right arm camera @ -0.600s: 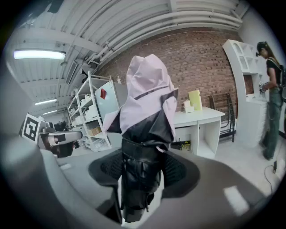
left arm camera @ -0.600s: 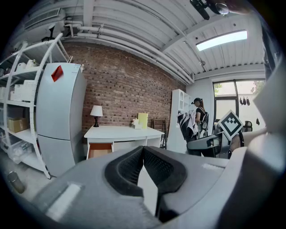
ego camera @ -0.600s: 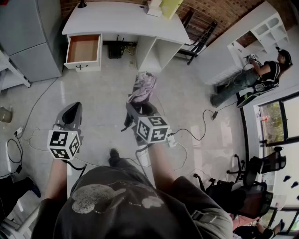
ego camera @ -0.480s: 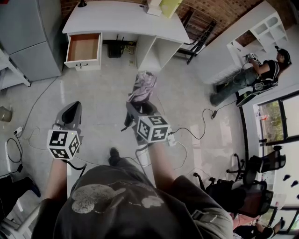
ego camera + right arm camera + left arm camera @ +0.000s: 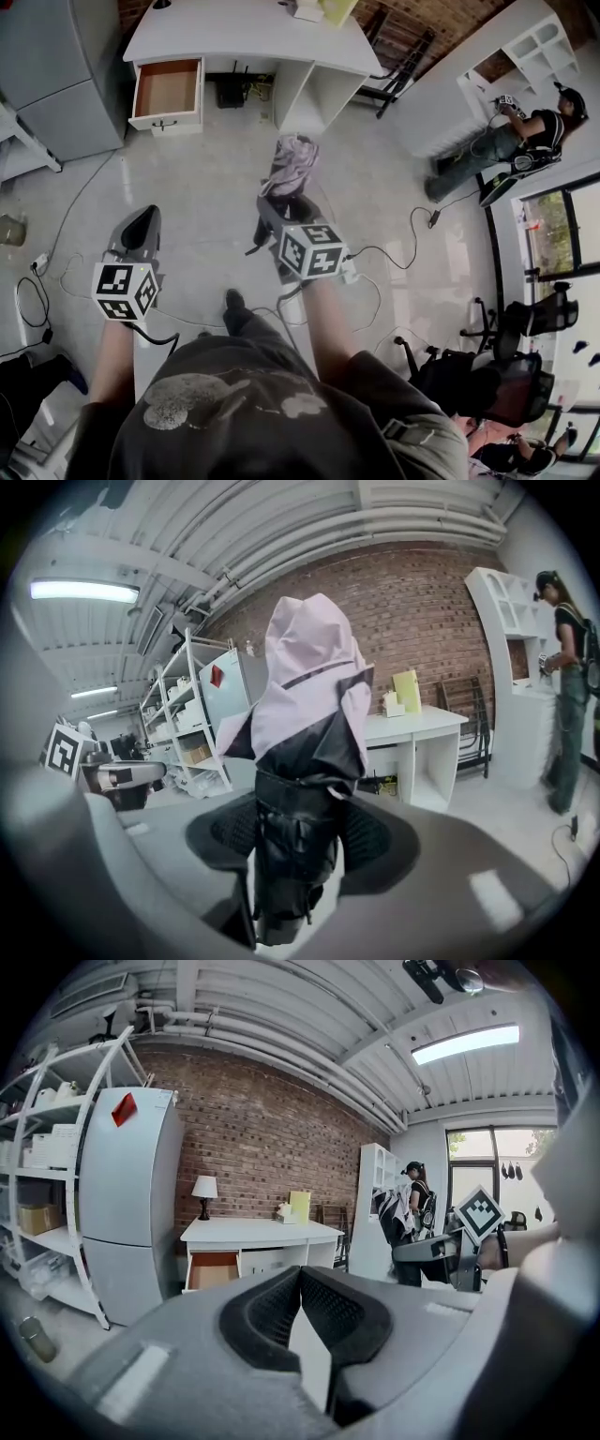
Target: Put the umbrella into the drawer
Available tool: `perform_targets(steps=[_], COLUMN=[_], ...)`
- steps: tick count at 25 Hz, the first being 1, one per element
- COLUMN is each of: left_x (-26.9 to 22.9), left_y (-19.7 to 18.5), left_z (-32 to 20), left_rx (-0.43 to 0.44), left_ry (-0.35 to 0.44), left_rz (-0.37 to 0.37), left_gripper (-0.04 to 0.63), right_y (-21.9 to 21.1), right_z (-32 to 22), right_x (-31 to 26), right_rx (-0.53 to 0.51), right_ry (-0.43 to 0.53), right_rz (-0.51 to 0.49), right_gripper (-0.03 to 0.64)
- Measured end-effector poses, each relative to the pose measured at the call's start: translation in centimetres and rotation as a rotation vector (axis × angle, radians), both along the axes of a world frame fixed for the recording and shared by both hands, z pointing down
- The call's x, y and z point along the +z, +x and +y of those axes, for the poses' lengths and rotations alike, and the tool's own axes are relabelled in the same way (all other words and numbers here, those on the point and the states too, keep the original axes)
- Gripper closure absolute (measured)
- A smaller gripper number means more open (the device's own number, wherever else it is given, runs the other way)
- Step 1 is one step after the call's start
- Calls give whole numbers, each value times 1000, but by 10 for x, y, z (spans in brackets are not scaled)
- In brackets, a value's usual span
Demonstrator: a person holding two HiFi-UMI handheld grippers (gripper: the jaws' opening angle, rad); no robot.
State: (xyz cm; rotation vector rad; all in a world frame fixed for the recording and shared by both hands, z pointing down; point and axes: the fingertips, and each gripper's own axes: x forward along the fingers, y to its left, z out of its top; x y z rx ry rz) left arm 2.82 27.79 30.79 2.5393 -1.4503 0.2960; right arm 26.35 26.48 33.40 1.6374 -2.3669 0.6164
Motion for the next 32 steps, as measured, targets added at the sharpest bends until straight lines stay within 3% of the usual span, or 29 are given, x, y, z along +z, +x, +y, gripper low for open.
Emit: perform_targets(steps=[6, 11, 17, 24, 32], left_x=[-2, -6, -13, -5, 16], left_y=[10, 17, 12, -9, -23], left_z=[-6, -25, -42, -60, -130], left_rx=[-39, -96, -185, -223, -187], left_ry=[8, 17, 34, 21, 13], left_rz=[-13, -23, -28, -46, -42], left_gripper=[584, 584, 584, 584, 584], right_y=[28, 40, 31, 14, -12], right_z=[-13, -38, -68, -93, -143], right_x=[8, 7, 16, 26, 44], right_rx=[12, -44, -115, -155, -170], right_ry=[-14, -8, -20, -45, -78], right_rz=[6, -7, -27, -35, 11], right_gripper=[385, 382, 382, 380, 380])
